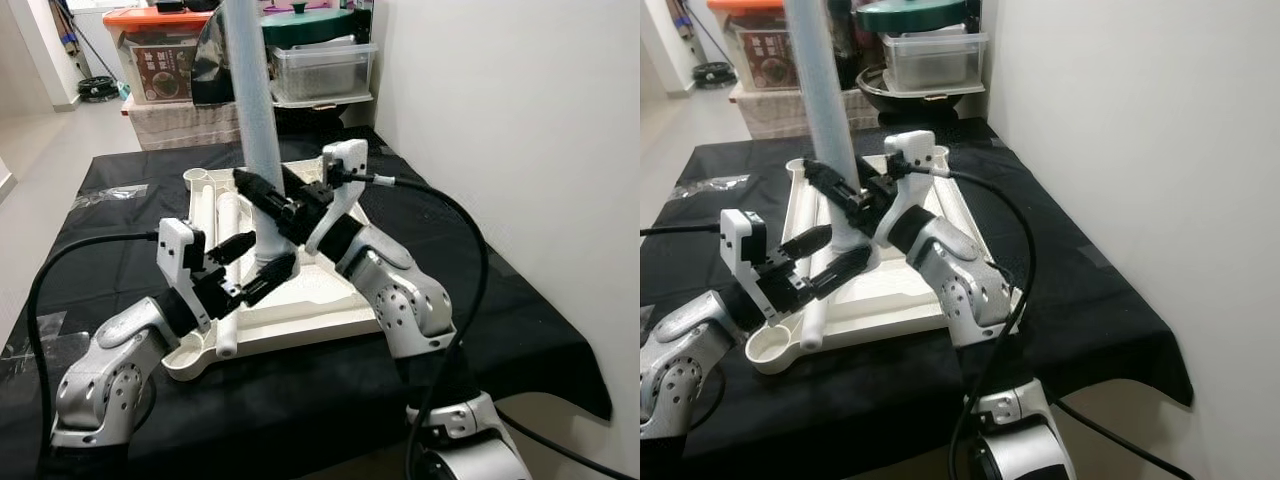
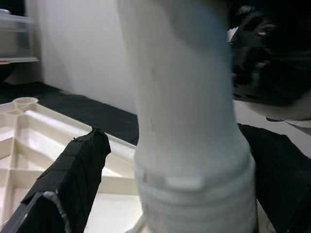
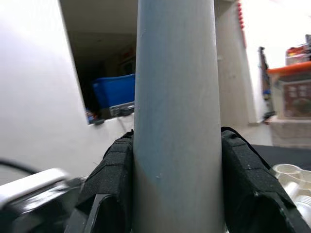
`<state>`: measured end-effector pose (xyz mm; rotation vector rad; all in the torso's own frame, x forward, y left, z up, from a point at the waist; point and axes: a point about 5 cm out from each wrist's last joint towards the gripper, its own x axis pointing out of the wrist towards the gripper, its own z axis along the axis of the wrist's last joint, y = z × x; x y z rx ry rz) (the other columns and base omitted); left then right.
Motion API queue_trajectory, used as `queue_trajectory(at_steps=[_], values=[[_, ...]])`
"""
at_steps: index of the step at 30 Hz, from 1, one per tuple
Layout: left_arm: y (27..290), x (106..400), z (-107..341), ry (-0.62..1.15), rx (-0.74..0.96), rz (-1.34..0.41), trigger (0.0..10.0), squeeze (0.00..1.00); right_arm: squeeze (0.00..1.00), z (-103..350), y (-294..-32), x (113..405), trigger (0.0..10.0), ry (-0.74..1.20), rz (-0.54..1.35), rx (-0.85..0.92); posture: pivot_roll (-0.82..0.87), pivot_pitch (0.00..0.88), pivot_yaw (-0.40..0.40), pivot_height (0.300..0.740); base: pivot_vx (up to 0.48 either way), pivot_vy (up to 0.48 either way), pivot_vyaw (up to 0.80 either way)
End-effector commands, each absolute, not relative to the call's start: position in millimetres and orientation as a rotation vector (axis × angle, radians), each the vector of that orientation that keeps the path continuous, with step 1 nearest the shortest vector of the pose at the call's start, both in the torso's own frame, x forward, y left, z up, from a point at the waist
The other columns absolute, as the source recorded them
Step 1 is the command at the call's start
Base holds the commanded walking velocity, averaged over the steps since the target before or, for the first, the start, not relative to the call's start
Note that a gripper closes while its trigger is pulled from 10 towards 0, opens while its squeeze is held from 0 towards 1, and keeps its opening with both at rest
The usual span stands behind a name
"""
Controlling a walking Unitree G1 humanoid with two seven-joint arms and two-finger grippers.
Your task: Building children table
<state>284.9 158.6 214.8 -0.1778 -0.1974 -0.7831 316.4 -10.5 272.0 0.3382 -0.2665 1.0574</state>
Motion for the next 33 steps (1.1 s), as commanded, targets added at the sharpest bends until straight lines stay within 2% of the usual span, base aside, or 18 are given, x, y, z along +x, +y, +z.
queue_trajectory(at_steps=[1, 4, 5, 6, 7, 8, 9, 22, 23, 24, 25, 26, 27, 29, 30, 31, 32, 33], values=[[160.1, 287.9, 209.4, -0.165, -0.180, -0.779, 7.5, 0.00, 0.00, 273.8, -5.3, 305.8, 0.0, -0.275, 1.114, 0.370, -0.03, 0.000, -0.007, 0.740, 0.000, 0.000, 0.00], [159.5, 288.6, 207.8, -0.157, -0.185, -0.781, 7.5, 0.00, 0.00, 274.5, -5.0, 303.1, 0.0, -0.274, 1.124, 0.371, -0.03, 0.000, -0.007, 0.740, 0.000, 0.000, 0.00], [157.6, 288.3, 206.1, -0.149, -0.186, -0.796, 5.6, 0.00, 0.00, 274.8, -4.4, 300.6, 0.0, -0.273, 1.136, 0.370, -0.03, 0.000, -0.007, 0.740, 0.000, 0.000, 0.00], [157.6, 288.3, 206.1, -0.149, -0.186, -0.796, 5.6, 0.00, 0.00, 274.8, -4.4, 300.6, 0.0, -0.273, 1.136, 0.370, -0.03, 0.000, -0.007, 0.740, 0.000, 0.000, 0.00], [155.8, 288.4, 204.6, -0.142, -0.184, -0.806, 4.7, 0.00, 0.00, 274.5, -3.9, 298.6, 0.0, -0.271, 1.143, 0.368, -0.03, 0.000, -0.007, 0.740, 0.000, 0.000, 0.00], [154.7, 288.4, 203.9, -0.140, -0.182, -0.812, 3.1, 0.00, 0.00, 274.1, -3.7, 297.6, 0.0, -0.268, 1.146, 0.366, -0.03, 0.000, -0.007, 0.740, 0.000, 0.000, 0.00], [153.5, 288.1, 203.7, -0.144, -0.187, -0.822, 0.0, 0.00, 0.00, 273.8, -3.7, 296.7, 0.0, -0.266, 1.148, 0.364, -0.03, 0.000, -0.008, 0.740, 0.000, 0.000, 0.00], [152.8, 286.6, 202.1, -0.151, -0.144, -0.826, 0.0, 0.00, 0.00, 273.7, -7.0, 298.8, 0.0, -0.251, 1.123, 0.363, -0.03, 0.000, -0.010, 0.740, 0.000, 0.000, 0.00], [153.9, 286.3, 201.9, -0.144, -0.099, -0.823, 0.0, 0.00, 0.00, 272.1, -6.8, 299.7, 3.1, -0.231, 1.121, 0.347, -0.02, 0.000, -0.014, 0.740, 0.000, 0.000, 0.00], [153.9, 286.3, 201.9, -0.144, -0.099, -0.823, 0.0, 0.00, 0.00, 272.1, -6.8, 299.7, 3.1, -0.231, 1.121, 0.347, -0.02, 0.000, -0.014, 0.740, 0.000, 0.000, 0.00], [155.5, 285.5, 201.4, -0.136, -0.039, -0.825, 0.7, 0.00, 0.00, 269.7, -6.7, 301.3, 10.0, -0.204, 1.116, 0.326, -0.02, 0.000, -0.014, 0.740, 0.000, 0.000, 0.00], [155.5, 285.5, 201.4, -0.136, -0.039, -0.825, 0.7, 0.00, 0.00, 269.7, -6.7, 301.3, 10.0, -0.204, 1.116, 0.326, -0.02, 0.000, -0.014, 0.740, 0.000, 0.000, 0.00], [156.8, 284.4, 200.6, -0.126, 0.011, -0.832, 2.0, 0.00, 0.95, 268.0, -7.6, 302.6, 10.0, -0.188, 1.114, 0.317, -0.02, 0.000, -0.016, 0.740, 0.000, 0.000, 0.00], [158.3, 283.0, 198.6, -0.108, 0.075, -0.839, 2.6, 0.00, 1.00, 266.5, -8.5, 302.9, 10.0, -0.171, 1.124, 0.305, -0.02, 0.000, -0.016, 0.740, 0.000, 0.000, 0.00], [159.9, 280.5, 195.9, -0.089, 0.139, -0.858, 4.2, 0.00, 1.00, 264.4, -9.8, 303.8, 10.0, -0.150, 1.127, 0.283, -0.02, 0.000, -0.019, 0.740, 0.000, 0.000, 0.00], [159.9, 280.5, 195.9, -0.089, 0.139, -0.858, 4.2, 0.00, 1.00, 264.4, -9.8, 303.8, 10.0, -0.150, 1.127, 0.283, -0.02, 0.000, -0.019, 0.740, 0.000, 0.000, 0.00], [161.9, 277.9, 193.9, -0.070, 0.194, -0.877, 4.9, 0.00, 1.00, 262.2, -10.7, 305.4, 10.0, -0.122, 1.127, 0.264, -0.02, 0.000, -0.019, 0.740, 0.000, 0.000, 0.00], [164.9, 275.3, 192.9, -0.055, 0.239, -0.896, 6.5, 0.00, 0.00, 261.1, -11.7, 306.6, 10.0, -0.100, 1.133, 0.259, -0.02, 0.000, -0.019, 0.740, 0.000, 0.000, 0.00]])
